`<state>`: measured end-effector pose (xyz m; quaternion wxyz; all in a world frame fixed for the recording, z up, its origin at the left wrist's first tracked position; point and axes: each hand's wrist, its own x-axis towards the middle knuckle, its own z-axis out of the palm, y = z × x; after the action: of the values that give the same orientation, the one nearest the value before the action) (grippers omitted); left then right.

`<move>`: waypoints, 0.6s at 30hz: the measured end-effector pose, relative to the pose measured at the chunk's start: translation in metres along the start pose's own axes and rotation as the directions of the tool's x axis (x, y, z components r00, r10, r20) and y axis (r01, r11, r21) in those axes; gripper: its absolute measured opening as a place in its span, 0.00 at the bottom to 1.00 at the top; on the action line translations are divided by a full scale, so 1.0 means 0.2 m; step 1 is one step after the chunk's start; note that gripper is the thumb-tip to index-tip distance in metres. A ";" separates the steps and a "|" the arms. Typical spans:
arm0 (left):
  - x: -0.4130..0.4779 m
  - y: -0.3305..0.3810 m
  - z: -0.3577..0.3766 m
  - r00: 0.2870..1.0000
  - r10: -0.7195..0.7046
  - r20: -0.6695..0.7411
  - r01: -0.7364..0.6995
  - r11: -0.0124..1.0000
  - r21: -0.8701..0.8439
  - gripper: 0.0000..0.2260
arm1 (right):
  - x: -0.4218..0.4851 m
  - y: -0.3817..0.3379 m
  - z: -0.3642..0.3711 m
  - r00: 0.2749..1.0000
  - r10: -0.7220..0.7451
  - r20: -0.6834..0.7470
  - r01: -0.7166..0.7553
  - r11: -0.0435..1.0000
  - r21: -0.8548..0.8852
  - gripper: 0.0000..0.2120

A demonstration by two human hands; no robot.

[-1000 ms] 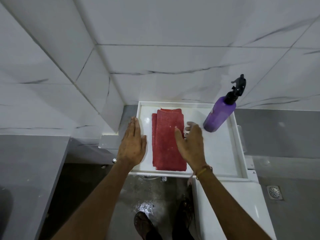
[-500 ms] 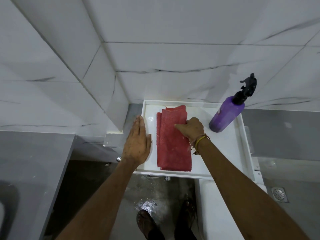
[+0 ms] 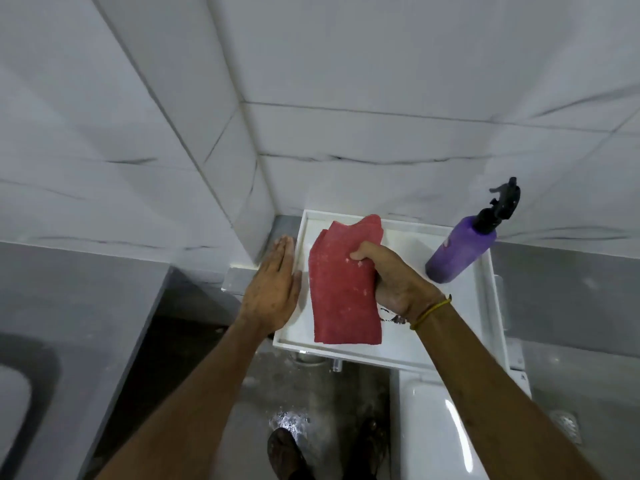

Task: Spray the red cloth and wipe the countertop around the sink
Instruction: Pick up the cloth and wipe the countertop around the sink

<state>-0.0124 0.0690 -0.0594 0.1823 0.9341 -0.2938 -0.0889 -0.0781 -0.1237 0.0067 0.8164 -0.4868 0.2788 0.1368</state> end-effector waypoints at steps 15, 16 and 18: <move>-0.78 -0.45 -0.57 0.916 -0.273 -0.293 0.308 0.948 0.082 0.23 | -0.26 0.09 0.72 0.938 0.018 0.345 -0.076 0.985 0.153 0.16; -0.83 -0.51 -0.61 0.888 -0.320 -0.330 0.367 0.926 0.091 0.23 | -0.25 0.10 0.79 0.936 0.028 0.351 -0.080 0.988 0.135 0.14; -0.92 -0.62 -0.69 0.823 -0.405 -0.399 0.473 0.877 0.085 0.23 | -0.22 0.14 0.92 0.936 0.031 0.350 -0.069 0.993 0.098 0.08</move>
<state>-0.0601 0.3091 0.0288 0.1238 0.9887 -0.0374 0.0757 -0.0685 0.0523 0.0808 0.8743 -0.4027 0.1496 0.2261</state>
